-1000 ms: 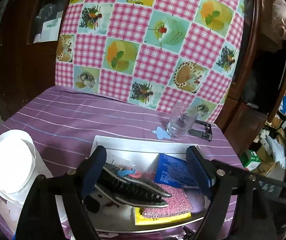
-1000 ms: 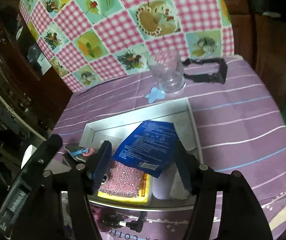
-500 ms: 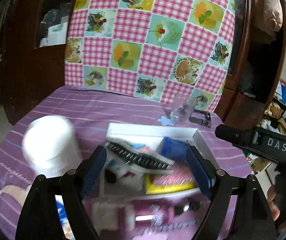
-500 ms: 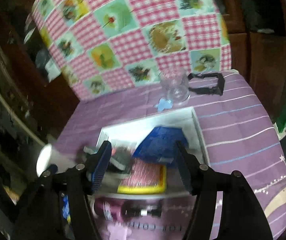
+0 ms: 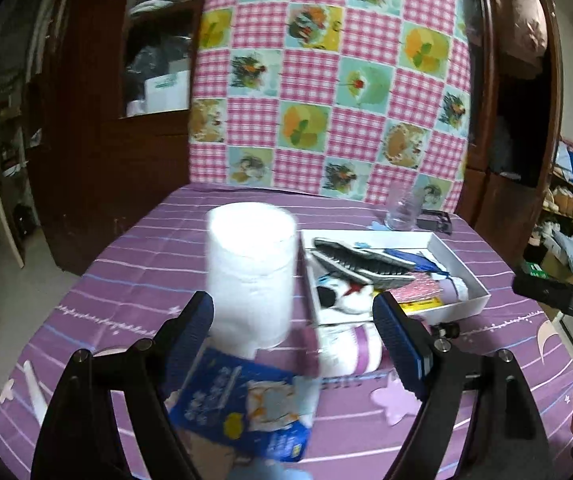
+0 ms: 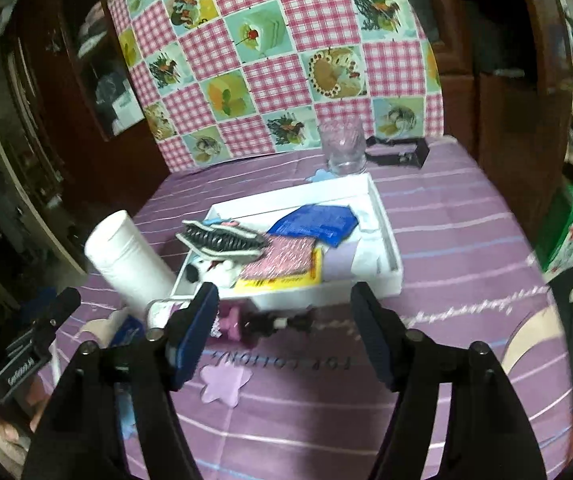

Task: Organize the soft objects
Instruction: 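Withdraw from the box and move the right gripper to the small blue eye-mask packet, then grasp the small blue eye-mask packet with the right gripper, then carry the eye-mask packet over the box and lower it in, then open the right gripper to release the packet into the box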

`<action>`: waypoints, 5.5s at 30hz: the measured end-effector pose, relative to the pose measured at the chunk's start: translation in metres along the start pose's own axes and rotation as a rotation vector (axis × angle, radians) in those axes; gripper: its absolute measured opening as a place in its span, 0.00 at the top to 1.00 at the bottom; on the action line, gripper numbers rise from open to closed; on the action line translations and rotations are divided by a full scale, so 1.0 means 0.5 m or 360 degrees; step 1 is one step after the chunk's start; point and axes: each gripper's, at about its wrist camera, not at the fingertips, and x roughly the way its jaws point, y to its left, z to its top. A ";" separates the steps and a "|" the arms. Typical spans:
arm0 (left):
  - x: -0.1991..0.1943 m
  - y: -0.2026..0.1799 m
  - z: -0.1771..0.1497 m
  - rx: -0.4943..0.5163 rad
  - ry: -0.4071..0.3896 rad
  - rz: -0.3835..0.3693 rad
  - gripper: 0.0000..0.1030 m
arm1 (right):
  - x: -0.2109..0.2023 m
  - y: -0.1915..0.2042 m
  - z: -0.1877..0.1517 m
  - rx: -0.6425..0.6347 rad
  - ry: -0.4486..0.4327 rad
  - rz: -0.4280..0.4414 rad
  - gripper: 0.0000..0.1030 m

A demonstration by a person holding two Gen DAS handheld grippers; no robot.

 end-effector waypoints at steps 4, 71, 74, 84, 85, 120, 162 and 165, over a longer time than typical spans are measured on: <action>-0.007 0.048 -0.023 -0.0094 0.0012 -0.0007 0.20 | 0.015 0.017 -0.027 -0.0041 0.0017 0.0061 0.31; 0.152 0.230 -0.124 -0.0407 0.0670 -0.0003 0.83 | 0.326 0.268 -0.146 0.0381 0.0970 0.0724 0.94; 0.125 0.231 -0.110 -0.0422 0.0551 -0.0021 0.69 | 0.281 0.257 -0.123 0.0324 0.0885 0.0756 0.95; 0.047 0.144 -0.090 -0.0201 0.0259 -0.0134 0.34 | 0.170 0.160 -0.078 0.0342 0.0688 0.0883 0.96; 0.041 0.127 -0.091 -0.0173 0.0246 -0.0194 0.32 | 0.161 0.153 -0.076 0.0346 0.0680 0.0902 0.96; 0.076 -0.173 0.150 -0.0073 0.0080 -0.0419 0.21 | 0.031 -0.083 0.164 0.0788 0.0109 0.0907 0.96; 0.318 -0.243 0.008 0.0253 0.0438 -0.0124 0.21 | 0.279 -0.129 0.081 0.0445 0.0295 0.0098 0.46; 0.324 -0.246 0.006 0.0274 0.0486 -0.0140 0.21 | 0.258 -0.114 0.088 0.0385 0.0265 0.0090 0.35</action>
